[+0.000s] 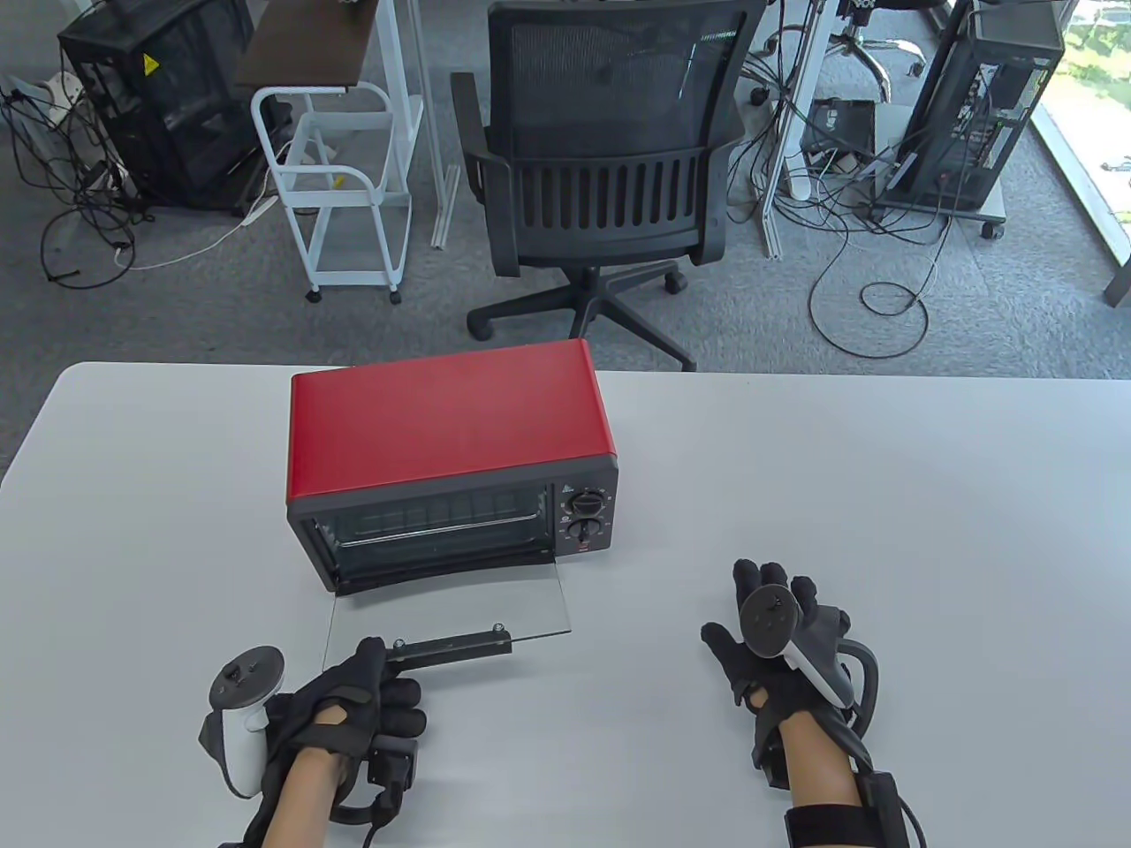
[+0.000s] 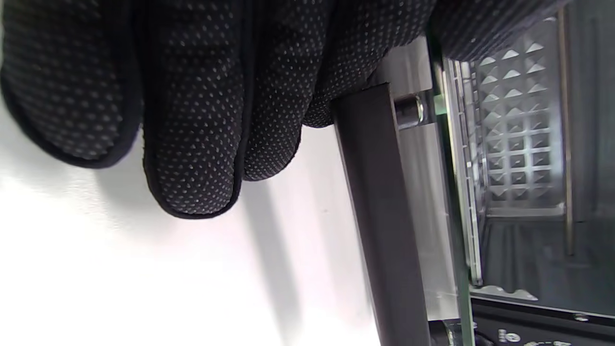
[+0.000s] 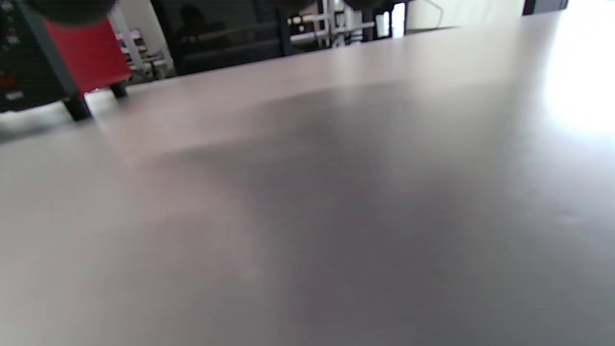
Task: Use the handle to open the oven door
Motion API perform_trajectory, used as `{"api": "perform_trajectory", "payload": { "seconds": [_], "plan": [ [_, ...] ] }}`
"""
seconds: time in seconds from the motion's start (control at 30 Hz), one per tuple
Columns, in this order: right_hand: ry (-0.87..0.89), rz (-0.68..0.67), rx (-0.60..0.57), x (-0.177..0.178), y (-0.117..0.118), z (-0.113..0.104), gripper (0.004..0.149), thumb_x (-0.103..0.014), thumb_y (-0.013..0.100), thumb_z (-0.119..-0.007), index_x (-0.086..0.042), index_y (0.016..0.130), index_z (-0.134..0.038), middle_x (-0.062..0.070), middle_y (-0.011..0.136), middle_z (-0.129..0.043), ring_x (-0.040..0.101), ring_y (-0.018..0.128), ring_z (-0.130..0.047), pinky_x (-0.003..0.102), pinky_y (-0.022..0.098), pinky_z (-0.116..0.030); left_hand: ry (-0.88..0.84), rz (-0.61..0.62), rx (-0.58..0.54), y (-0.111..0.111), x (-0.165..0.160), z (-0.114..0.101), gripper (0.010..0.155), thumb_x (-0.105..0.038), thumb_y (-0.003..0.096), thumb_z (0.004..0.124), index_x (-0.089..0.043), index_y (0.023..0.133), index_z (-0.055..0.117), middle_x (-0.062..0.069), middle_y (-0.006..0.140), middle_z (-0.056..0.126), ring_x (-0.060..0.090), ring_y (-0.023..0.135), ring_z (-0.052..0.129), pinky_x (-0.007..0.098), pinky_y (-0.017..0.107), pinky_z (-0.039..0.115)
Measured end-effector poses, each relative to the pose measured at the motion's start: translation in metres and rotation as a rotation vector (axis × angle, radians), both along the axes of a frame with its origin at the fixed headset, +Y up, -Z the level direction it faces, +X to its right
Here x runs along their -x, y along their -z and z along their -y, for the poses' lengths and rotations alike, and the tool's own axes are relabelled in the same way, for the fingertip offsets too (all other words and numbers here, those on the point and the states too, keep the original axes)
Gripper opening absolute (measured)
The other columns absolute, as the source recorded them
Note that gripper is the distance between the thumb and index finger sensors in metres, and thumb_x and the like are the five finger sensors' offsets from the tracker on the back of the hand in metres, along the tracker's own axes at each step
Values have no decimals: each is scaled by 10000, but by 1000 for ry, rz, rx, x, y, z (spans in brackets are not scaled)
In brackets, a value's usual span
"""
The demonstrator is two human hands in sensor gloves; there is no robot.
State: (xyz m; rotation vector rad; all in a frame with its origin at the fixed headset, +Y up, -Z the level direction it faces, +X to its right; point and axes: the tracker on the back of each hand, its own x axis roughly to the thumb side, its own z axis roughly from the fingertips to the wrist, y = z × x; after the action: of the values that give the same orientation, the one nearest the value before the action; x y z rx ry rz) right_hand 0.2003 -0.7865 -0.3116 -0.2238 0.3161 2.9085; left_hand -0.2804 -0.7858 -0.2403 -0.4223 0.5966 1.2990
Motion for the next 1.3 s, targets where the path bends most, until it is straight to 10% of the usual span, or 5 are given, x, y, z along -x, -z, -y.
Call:
{"api": "perform_trajectory", "payload": {
  "seconds": [1.3],
  "plan": [
    [14,2,51,-4,0,3,823,-742,439,-543,-413,1050,-101,-33,1233,-233,346,1138,-235,686,733,-287,210,160,203,4,-5,28,567,-572,425,687,-150,623,1009,47,360,1162,124,47,1201,400,164,968]
  ]
}}
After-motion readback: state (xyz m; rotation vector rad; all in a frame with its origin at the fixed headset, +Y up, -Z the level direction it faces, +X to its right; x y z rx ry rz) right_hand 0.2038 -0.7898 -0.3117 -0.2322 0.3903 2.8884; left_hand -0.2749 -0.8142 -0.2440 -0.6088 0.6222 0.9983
